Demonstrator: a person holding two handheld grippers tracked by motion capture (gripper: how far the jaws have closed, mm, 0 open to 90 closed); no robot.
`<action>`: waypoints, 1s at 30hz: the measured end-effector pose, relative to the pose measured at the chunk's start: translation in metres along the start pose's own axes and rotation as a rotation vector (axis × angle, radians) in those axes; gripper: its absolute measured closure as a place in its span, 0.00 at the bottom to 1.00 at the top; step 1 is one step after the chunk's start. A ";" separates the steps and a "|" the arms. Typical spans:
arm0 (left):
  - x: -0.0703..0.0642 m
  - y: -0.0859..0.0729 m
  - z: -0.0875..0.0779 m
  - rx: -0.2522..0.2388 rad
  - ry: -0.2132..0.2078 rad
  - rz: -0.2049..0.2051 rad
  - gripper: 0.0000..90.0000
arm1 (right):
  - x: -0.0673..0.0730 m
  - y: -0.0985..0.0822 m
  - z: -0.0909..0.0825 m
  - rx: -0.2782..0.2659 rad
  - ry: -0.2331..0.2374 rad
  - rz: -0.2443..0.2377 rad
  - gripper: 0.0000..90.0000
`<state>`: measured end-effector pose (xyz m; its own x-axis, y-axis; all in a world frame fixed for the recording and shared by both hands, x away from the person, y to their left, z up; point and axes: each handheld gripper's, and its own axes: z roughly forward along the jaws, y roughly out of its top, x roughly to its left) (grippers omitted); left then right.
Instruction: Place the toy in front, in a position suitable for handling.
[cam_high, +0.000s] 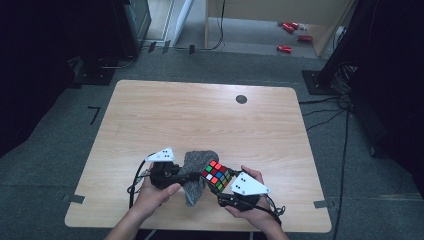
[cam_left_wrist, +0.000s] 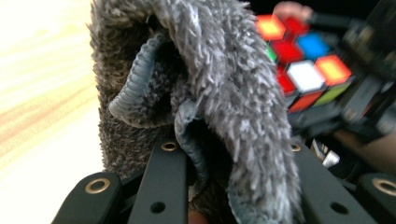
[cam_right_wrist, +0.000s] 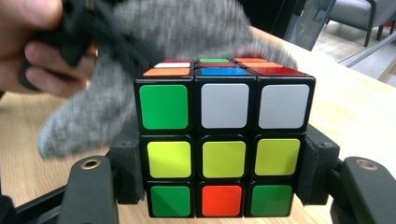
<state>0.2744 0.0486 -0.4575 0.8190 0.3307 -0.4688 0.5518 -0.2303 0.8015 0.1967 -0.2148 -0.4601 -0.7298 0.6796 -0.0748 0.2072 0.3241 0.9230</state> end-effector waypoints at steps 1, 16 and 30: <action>0.001 0.000 -0.001 -0.008 -0.013 -0.008 0.84 | 0.001 0.000 0.000 0.000 0.001 0.000 0.38; -0.003 -0.001 0.001 0.038 -0.007 0.071 0.85 | -0.002 0.000 -0.002 -0.011 0.039 -0.002 0.38; -0.008 -0.003 0.003 0.083 0.014 0.146 0.84 | -0.007 0.000 -0.004 -0.007 0.033 0.013 0.38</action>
<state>0.2668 0.0443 -0.4574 0.8897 0.3008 -0.3435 0.4382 -0.3515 0.8273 0.1991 -0.2218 -0.4580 -0.7483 0.6614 -0.0507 0.2124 0.3112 0.9263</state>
